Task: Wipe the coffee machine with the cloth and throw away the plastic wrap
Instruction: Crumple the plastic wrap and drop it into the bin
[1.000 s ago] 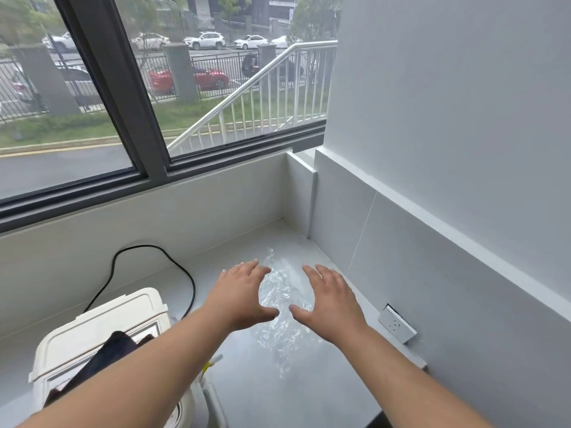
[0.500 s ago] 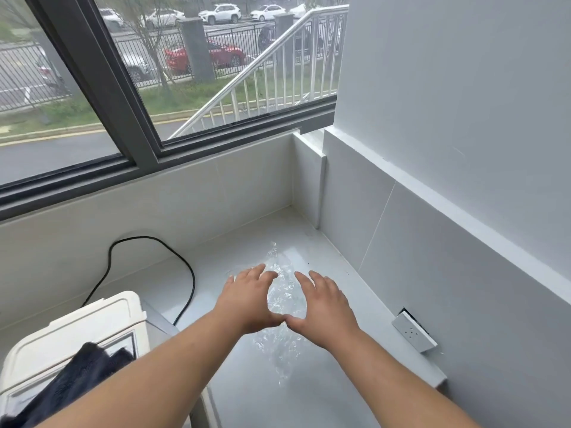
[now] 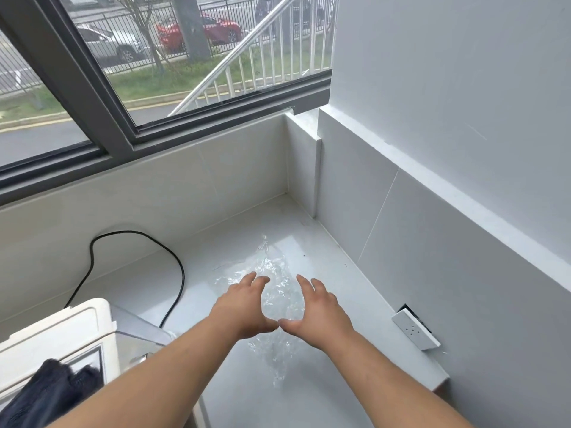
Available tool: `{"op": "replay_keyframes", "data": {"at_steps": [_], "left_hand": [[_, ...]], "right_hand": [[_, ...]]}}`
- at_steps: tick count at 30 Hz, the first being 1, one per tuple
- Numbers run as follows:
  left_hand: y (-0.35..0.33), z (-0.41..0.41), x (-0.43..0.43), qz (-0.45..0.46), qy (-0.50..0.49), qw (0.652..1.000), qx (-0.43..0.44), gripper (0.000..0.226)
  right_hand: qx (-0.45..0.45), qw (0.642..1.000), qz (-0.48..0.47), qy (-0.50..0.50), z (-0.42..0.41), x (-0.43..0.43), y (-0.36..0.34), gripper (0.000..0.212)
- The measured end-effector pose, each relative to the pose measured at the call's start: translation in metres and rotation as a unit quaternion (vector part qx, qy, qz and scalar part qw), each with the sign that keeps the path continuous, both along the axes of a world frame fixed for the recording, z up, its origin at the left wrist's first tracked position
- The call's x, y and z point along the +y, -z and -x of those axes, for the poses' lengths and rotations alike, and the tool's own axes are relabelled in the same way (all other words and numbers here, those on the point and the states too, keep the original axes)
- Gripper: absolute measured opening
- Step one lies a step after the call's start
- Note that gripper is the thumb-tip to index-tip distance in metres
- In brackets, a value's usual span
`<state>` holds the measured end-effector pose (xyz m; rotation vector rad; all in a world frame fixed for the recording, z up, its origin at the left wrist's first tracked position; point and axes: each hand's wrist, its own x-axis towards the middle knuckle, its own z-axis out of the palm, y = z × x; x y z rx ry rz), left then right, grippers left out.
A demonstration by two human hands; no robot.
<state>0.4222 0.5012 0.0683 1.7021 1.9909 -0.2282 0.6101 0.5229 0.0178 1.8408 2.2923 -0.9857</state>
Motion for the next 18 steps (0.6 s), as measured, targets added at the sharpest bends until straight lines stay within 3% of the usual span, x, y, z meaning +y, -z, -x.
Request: {"op": "replay_keyframes", "data": {"at_steps": [9, 13, 18], "left_hand": [[0.008, -0.008, -0.007, 0.003, -0.006, 1.000, -0.029, 0.108], [0.010, -0.010, -0.014, -0.003, -0.002, 0.999, -0.040, 0.109], [0.007, -0.015, -0.024, -0.012, 0.004, 0.998, -0.056, 0.111]], "right_hand": [[0.006, 0.997, 0.070, 0.026, 0.000, -0.006, 0.003, 0.113], [0.002, 0.995, 0.085, 0.046, 0.004, -0.008, 0.003, 0.096], [0.066, 0.992, 0.079, 0.069, 0.008, -0.008, -0.005, 0.072]]}}
